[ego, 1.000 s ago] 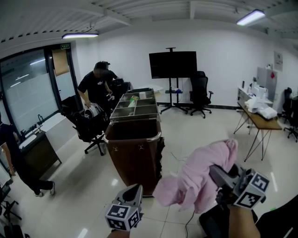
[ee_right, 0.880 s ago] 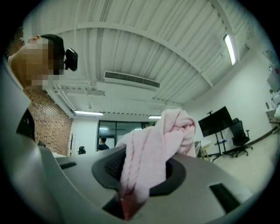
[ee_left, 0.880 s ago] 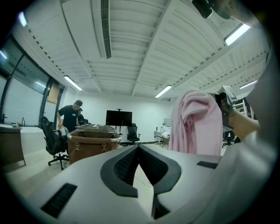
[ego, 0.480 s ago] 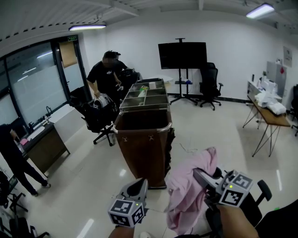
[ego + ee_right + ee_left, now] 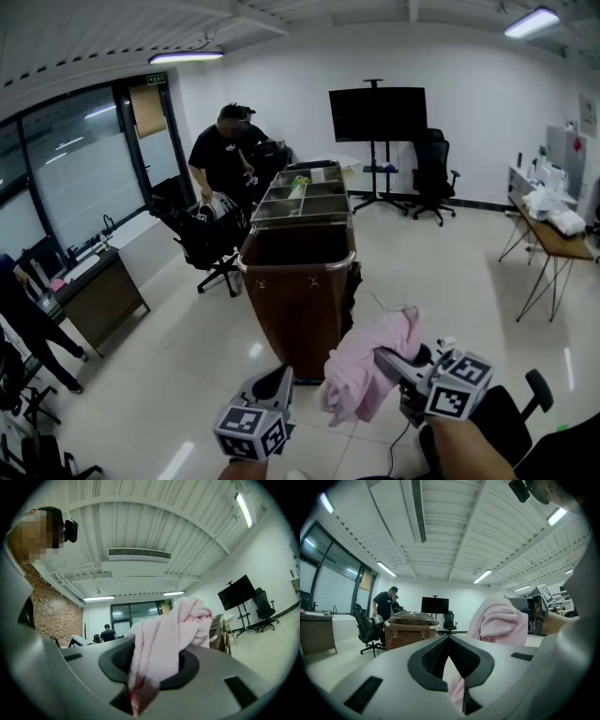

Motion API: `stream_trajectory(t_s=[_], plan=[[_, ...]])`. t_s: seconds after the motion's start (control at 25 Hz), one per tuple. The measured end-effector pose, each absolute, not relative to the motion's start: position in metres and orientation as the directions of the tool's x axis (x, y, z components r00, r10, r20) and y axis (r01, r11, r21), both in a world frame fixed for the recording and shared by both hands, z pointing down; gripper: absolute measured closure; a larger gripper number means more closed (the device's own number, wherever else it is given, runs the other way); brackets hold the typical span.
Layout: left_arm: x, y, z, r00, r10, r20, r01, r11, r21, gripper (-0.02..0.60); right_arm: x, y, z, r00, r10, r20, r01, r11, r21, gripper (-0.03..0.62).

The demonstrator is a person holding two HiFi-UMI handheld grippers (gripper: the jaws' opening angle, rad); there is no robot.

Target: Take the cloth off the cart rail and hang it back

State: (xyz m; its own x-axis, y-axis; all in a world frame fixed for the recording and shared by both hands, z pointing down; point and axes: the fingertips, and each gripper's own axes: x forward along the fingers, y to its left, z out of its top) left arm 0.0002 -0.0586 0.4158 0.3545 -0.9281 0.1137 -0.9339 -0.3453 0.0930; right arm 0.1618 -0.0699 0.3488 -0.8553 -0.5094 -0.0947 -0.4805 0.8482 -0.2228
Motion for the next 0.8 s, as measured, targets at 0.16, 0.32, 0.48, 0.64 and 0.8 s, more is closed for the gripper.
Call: stream_trajectory(t_s=[0.16,0.32,0.48,0.64,0.8], plan=[[-0.007,-0.058,0.412,0.324,-0.941,0.098,-0.945,-0.318,0.077,0.581,0.157,-0.077,0.354,-0.859,-0.506,-0.078,-0.481,0.849,-0.217,0.471],[-0.012,-0.057,0.412,0.31,-0.946,0.097,-0.95,-0.304,0.073,0.581,0.157,-0.081,0.353,-0.859,-0.506,-0.081,-0.481,0.85,-0.214,0.471],[-0.018,-0.059,0.412,0.293,-0.951,0.098,-0.956,-0.288,0.062,0.581,0.156,-0.086,0.351,-0.86,-0.504,-0.086,-0.476,0.851,-0.223,0.471],[-0.027,-0.068,0.411,0.287,-0.953,0.101,-0.958,-0.283,0.05,0.581,0.15,-0.097,0.352,-0.862,-0.499,-0.083,-0.469,0.85,-0.241,0.471],[-0.036,-0.079,0.409,0.287,-0.952,0.106,-0.958,-0.283,0.048,0.581,0.14,-0.104,0.348,-0.865,-0.494,-0.08,-0.462,0.85,-0.254,0.47]])
